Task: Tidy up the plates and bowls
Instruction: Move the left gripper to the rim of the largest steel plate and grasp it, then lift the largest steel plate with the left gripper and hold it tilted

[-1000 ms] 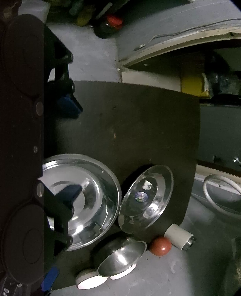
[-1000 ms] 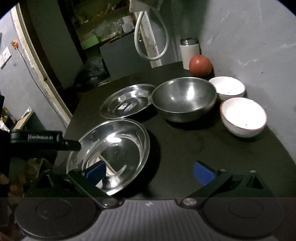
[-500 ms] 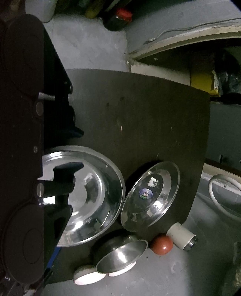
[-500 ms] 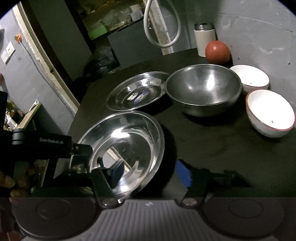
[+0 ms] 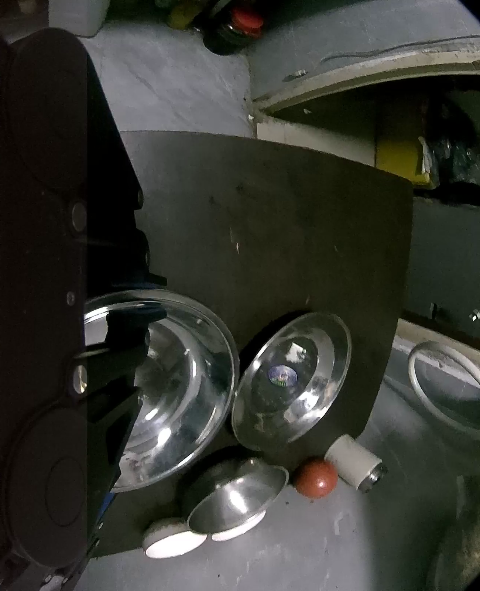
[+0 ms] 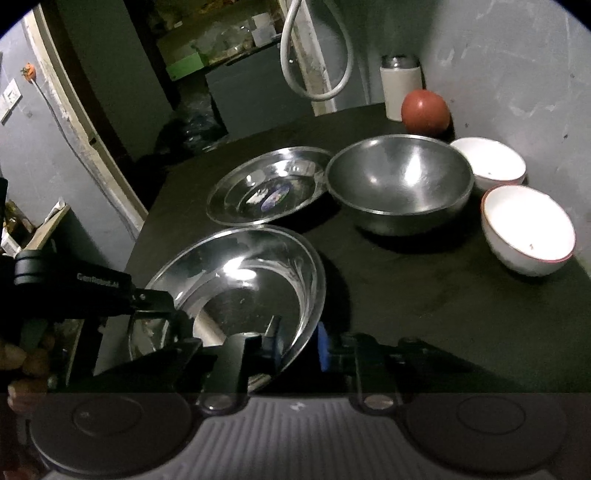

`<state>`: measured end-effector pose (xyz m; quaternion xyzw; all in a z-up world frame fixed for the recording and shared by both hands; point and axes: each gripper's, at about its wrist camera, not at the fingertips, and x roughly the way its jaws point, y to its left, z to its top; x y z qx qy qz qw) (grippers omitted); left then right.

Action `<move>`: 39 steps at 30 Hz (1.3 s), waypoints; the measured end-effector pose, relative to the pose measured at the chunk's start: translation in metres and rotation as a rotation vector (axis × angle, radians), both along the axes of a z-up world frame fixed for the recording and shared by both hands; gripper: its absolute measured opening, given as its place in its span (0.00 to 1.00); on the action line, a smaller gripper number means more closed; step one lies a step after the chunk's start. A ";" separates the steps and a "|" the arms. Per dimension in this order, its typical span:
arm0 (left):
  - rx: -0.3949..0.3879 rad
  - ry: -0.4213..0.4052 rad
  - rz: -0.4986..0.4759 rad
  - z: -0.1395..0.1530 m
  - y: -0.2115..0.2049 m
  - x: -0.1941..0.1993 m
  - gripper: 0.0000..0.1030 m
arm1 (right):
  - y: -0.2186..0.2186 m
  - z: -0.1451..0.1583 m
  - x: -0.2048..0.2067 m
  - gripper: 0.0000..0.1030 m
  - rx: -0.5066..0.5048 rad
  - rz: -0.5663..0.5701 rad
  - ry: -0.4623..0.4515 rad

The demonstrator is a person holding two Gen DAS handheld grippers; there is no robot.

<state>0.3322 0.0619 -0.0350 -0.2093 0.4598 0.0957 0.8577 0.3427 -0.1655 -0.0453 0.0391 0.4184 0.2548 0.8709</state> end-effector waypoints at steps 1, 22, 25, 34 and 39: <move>0.002 -0.004 -0.004 0.001 -0.001 -0.001 0.10 | -0.001 0.002 -0.001 0.20 0.001 -0.005 -0.004; 0.059 -0.107 -0.155 0.040 -0.018 -0.077 0.11 | -0.017 0.041 -0.076 0.21 0.004 -0.043 -0.094; 0.079 -0.101 -0.184 0.038 -0.018 -0.094 0.11 | -0.015 0.043 -0.094 0.21 -0.005 -0.038 -0.097; 0.154 -0.084 -0.257 0.034 -0.027 -0.135 0.17 | -0.009 0.041 -0.143 0.21 -0.051 -0.014 -0.091; 0.182 -0.084 -0.283 0.031 -0.030 -0.150 0.20 | -0.006 0.036 -0.163 0.22 -0.075 -0.005 -0.077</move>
